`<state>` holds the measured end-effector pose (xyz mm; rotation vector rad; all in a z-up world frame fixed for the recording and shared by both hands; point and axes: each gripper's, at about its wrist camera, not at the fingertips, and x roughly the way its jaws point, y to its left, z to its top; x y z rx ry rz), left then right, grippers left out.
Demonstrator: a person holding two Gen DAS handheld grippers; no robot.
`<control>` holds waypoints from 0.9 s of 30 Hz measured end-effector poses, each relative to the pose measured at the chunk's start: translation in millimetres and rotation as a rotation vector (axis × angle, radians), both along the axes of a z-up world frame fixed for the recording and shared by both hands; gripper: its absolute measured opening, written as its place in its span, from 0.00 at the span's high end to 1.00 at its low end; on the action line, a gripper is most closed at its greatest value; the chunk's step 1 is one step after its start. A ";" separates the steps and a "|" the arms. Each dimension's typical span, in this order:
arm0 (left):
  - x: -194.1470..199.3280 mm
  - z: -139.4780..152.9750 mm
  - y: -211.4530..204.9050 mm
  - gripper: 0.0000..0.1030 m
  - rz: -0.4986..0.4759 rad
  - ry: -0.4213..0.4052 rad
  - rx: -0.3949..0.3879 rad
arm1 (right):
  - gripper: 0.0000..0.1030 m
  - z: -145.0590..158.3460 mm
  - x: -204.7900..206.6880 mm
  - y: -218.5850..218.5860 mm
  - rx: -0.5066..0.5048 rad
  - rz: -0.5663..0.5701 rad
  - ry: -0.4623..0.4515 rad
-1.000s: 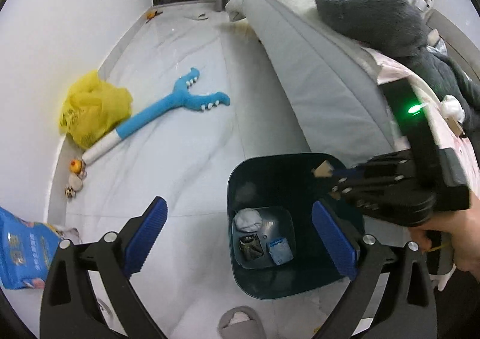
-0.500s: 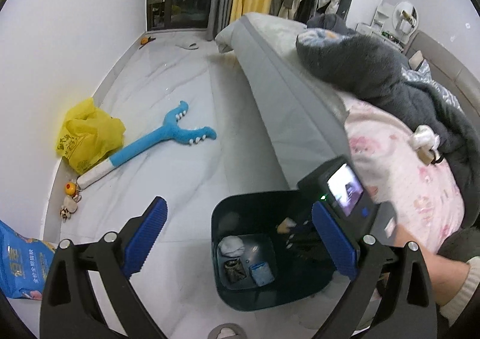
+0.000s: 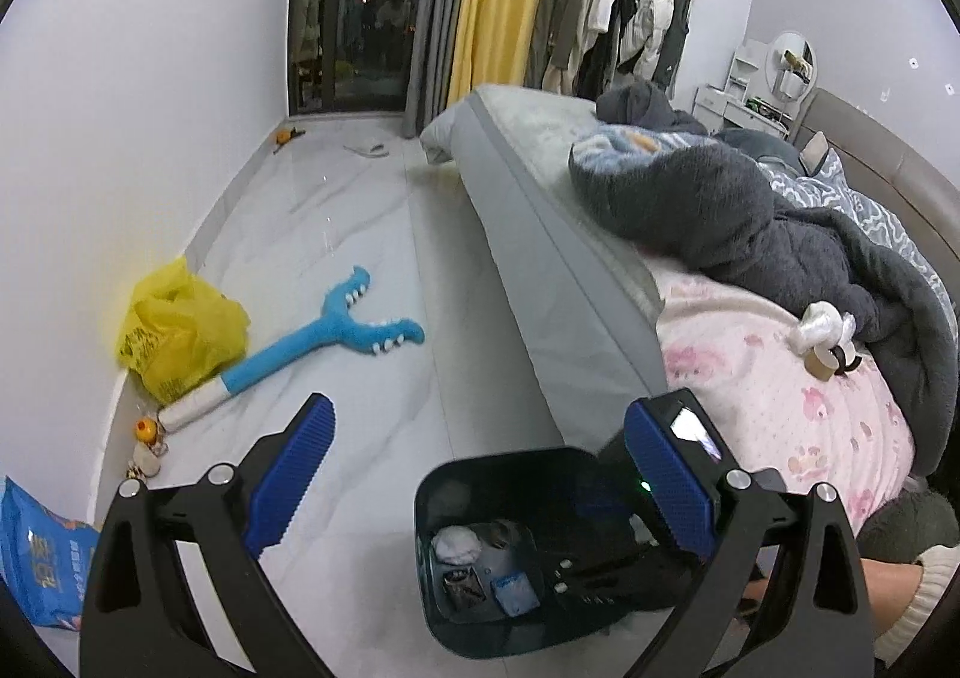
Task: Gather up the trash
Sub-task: 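Move both tools back toward the tape rolls and bubble wrap on the bed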
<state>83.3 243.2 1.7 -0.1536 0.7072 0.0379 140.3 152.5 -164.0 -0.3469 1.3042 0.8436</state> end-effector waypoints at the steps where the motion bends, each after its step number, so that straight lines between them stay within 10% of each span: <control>1: 1.1 2.7 -1.7 0.04 0.000 -0.008 0.001 | 0.39 5.5 -0.9 -2.8 0.006 0.002 -0.012; 27: 48.7 33.3 -104.2 0.05 -0.121 -0.096 -0.045 | 0.36 137.7 21.2 -153.9 0.205 -0.150 -0.383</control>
